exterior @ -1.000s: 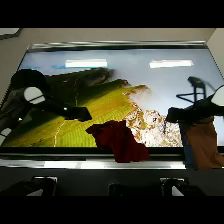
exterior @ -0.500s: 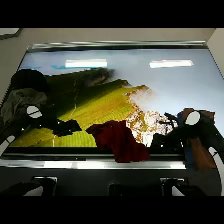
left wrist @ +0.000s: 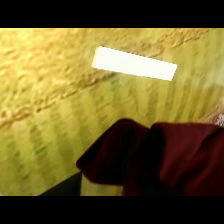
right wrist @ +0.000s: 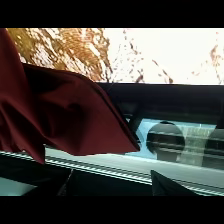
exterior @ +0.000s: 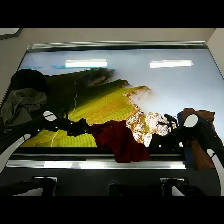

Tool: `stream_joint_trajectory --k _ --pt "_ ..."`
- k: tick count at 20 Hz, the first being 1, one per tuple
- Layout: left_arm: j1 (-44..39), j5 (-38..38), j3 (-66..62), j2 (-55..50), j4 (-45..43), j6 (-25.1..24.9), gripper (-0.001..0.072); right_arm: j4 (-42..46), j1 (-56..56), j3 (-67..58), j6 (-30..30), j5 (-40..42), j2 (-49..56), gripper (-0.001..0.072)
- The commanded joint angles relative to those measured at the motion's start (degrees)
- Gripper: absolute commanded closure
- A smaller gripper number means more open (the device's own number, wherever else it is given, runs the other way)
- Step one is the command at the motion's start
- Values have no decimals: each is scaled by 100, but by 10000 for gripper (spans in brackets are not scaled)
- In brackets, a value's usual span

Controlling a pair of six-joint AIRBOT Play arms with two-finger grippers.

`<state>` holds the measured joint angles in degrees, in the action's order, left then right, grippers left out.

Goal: Fold the shirts.

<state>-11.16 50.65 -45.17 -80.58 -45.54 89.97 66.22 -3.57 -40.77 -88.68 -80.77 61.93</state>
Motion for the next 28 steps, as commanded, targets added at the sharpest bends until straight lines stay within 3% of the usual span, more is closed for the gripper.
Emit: stream_joint_trajectory --k 1,3,5,14,17,18,19,20,23,26,28 --pt "-146 -577 20 -107 13 74 339 -2 0 9 -24 66 2 141" --pt "-140 -568 20 -140 11 96 547 0 0 13 -24 125 2 119" --pt "-116 -546 17 -138 11 85 676 -2 2 109 -20 264 9 64" --pt "-118 -363 17 33 -7 -234 677 -1467 2 1051 549 1261 621 70" --pt "-118 -356 17 146 -4 -304 677 -1928 262 1049 553 1657 802 195" --pt "-118 -350 17 179 -4 -302 677 -2000 463 1049 555 1803 868 371" --pt "-116 -332 15 219 -4 -304 677 -2006 601 1023 555 1847 901 605" --pt "-101 -319 2 293 -7 -306 678 -2011 627 951 549 1801 890 668" --pt "162 -313 -350 813 -57 -564 679 -1239 621 195 457 1777 505 669" --pt "817 -315 -1436 1683 -610 -564 679 898 621 -1467 -334 1956 -260 669" --pt "1379 -380 -2459 2253 -789 -564 679 2354 621 -2761 -555 2295 -789 669"
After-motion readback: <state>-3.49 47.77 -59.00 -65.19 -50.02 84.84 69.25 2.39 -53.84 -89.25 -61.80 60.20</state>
